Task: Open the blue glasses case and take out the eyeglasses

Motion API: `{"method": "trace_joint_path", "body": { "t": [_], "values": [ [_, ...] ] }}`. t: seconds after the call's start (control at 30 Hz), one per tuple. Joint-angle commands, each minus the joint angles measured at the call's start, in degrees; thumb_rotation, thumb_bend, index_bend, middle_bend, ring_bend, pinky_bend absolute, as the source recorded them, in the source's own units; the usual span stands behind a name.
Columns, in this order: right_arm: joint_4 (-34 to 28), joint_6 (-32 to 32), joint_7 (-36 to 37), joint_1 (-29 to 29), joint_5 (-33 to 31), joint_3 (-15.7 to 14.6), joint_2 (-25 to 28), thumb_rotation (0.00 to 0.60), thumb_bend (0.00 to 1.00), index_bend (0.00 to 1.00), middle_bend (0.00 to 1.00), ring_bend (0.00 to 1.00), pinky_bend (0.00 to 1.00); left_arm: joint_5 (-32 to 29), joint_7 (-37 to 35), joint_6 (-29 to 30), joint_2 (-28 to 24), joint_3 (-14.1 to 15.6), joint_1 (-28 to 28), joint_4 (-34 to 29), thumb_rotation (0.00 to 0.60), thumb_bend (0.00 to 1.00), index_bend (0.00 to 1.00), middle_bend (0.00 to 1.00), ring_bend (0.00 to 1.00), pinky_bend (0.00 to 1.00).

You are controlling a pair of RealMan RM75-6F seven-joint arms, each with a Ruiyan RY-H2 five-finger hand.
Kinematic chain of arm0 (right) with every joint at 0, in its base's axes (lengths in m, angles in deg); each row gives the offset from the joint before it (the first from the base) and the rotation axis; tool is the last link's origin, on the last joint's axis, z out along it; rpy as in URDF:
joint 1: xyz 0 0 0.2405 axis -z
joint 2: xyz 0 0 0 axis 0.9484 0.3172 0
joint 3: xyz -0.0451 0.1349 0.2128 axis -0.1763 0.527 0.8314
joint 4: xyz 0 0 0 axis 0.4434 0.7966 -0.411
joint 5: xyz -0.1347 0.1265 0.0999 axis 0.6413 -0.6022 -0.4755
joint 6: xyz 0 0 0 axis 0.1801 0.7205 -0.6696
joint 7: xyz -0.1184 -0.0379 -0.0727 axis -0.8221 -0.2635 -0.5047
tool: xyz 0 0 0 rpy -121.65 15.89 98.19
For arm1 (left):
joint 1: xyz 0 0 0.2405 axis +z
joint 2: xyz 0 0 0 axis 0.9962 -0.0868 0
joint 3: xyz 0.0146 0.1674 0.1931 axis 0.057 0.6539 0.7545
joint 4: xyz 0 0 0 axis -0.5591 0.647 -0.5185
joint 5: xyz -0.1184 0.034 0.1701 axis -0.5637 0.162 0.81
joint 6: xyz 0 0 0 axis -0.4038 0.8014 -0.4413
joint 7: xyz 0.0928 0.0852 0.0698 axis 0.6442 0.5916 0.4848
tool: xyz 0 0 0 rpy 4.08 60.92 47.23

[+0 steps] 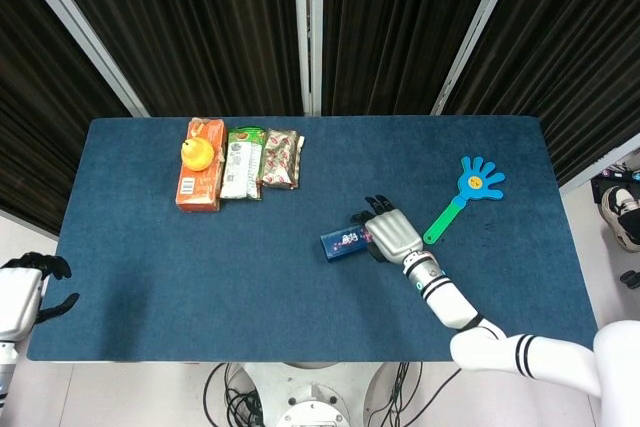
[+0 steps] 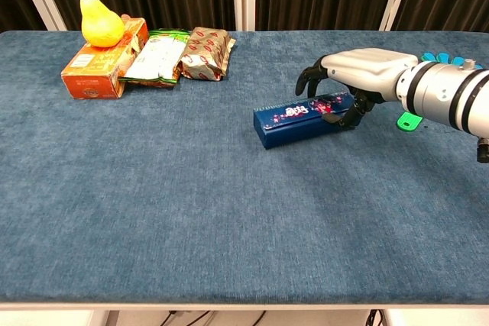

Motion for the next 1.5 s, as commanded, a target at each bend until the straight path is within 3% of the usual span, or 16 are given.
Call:
{"method": "trace_joint_path", "body": {
  "t": [0.03,0.27,0.4,0.6,0.77,0.83,0.97,1.03,1.13,1.23,1.4,1.5],
  "values": [
    [0.28,-0.30,-0.12,-0.38,-0.37,-0.13,-0.19,0.600,0.42,0.25,0.28,0.02,0.00,-0.01,-0.06,-0.01,-0.02,0.00,0.00,-0.01,0.600,0.16,0.54,0.53,0.39,0.52],
    [1.18,-0.94,-0.39,-1.38,-1.19,-0.46,-0.56,0.600,0.48,0.30,0.31,0.06,0.00,0.04,-0.27,-0.13,-0.06,0.01,-0.05,0.06,0.600,0.16,0.54,0.53,0.39,0.52],
    [2.07,-1.92,-1.01,-2.51,-2.41,-0.36,-0.99,0.600,0.63,0.34,0.33,0.09,0.00,0.07,-0.30,-0.15,-0.07,0.01,-0.06,0.06,0.600,0.16,0.54,0.53,0.39,0.52],
    [3.99,-3.31,-2.58,-4.81,-5.85,0.51,-2.35,0.600,0.75,0.39,0.36,0.12,0.00,-0.01,-0.34,-0.24,-0.11,-0.02,-0.10,0.01,0.600,0.16,0.54,0.53,0.39,0.52],
    [6.75,-4.11,-3.74,-7.16,-9.37,1.85,-4.12,0.600,0.78,0.42,0.38,0.13,0.00,-0.09,-0.37,-0.37,-0.15,-0.03,-0.14,-0.03,0.600,0.16,0.54,0.53,0.39,0.52],
    [8.31,-4.47,-4.66,-8.46,-11.50,2.49,-5.20,0.600,0.74,0.42,0.37,0.13,0.00,-0.11,-0.40,-0.40,-0.17,-0.04,-0.16,-0.06,0.600,0.16,0.54,0.53,0.39,0.52],
    [11.79,-4.40,-6.07,-10.79,-15.28,3.87,-7.71,0.600,0.58,0.34,0.31,0.12,0.00,-0.23,-0.46,-0.57,-0.19,-0.09,-0.24,-0.05,0.600,0.16,0.54,0.53,0.39,0.52],
    [13.87,-4.19,-7.15,-12.08,-17.51,4.59,-8.97,0.600,0.49,0.21,0.23,0.07,0.00,-0.28,-0.45,-0.66,-0.21,-0.10,-0.29,-0.07,0.600,0.16,0.54,0.53,0.39,0.52],
    [16.20,-2.96,-8.97,-13.67,-20.12,5.54,-10.31,0.600,0.48,0.06,0.12,0.01,0.00,-0.28,-0.48,-0.69,-0.23,-0.09,-0.29,-0.08,0.600,0.16,0.54,0.53,0.39,0.52],
    [15.30,-1.27,-8.65,-13.84,-19.88,6.30,-9.92,0.600,0.48,0.00,0.07,0.00,0.00,-0.26,-0.57,-0.67,-0.24,-0.08,-0.28,-0.06,0.600,0.16,0.54,0.53,0.39,0.52],
    [5.26,0.54,-4.38,-9.65,-14.49,4.48,-3.02,0.600,0.49,0.00,0.15,0.00,0.00,-0.18,-0.95,-0.75,-0.30,-0.04,-0.32,0.05,0.600,0.16,0.54,0.53,0.39,0.52],
    [-0.39,1.27,-1.29,-6.26,-11.22,2.25,1.46,0.600,0.57,0.00,0.24,0.00,0.00,-0.11,-0.93,-0.73,-0.33,-0.01,-0.32,0.00,0.600,0.16,0.54,0.53,0.39,0.52]
  ]
}}
